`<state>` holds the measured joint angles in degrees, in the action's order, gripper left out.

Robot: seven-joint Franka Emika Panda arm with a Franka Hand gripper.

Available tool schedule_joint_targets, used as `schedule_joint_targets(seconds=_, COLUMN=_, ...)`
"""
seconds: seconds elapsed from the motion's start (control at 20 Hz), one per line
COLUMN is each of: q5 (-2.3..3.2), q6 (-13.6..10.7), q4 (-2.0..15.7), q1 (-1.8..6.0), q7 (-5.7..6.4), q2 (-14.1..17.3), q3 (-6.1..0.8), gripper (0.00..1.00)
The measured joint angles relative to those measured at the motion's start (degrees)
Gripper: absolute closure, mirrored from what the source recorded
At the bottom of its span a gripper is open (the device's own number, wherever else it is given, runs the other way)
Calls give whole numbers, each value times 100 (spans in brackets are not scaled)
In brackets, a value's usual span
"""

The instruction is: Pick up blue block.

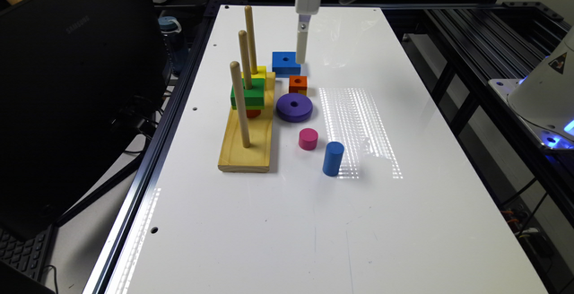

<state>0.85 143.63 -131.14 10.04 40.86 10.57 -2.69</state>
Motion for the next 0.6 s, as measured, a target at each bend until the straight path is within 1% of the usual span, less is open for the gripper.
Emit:
schedule_joint_targets(seconds=0.1, q5=0, q6=-3, q4=12, q1=0, q7=0, q2=13, q3=-12, gripper=0)
schedule_joint_targets(seconds=0.3, q5=0, q6=-5, q4=13, q1=1, q7=0, q2=13, q3=-13, gripper=0)
schedule_joint_targets(seconds=0.35, q5=37, q6=-5, q4=15, q1=23, q7=-16, q2=14, q3=19, gripper=0)
schedule_joint_targets(seconds=0.4, q5=53, q6=-5, q4=21, q1=105, q7=-152, q2=14, q3=101, gripper=0)
schedule_joint_targets(seconds=0.45, q5=50, q6=-5, q4=29, q1=218, q7=-316, q2=14, q3=152, gripper=0)
schedule_joint_targets(seconds=0.5, q5=49, q6=-5, q4=39, q1=315, q7=-425, q2=14, q3=165, gripper=0)
schedule_joint_targets(seconds=0.55, q5=49, q6=-5, q4=46, q1=382, q7=-493, q2=15, q3=163, gripper=0)
schedule_joint_targets(seconds=0.6, q5=49, q6=-5, q4=52, q1=424, q7=-528, q2=16, q3=158, gripper=0)
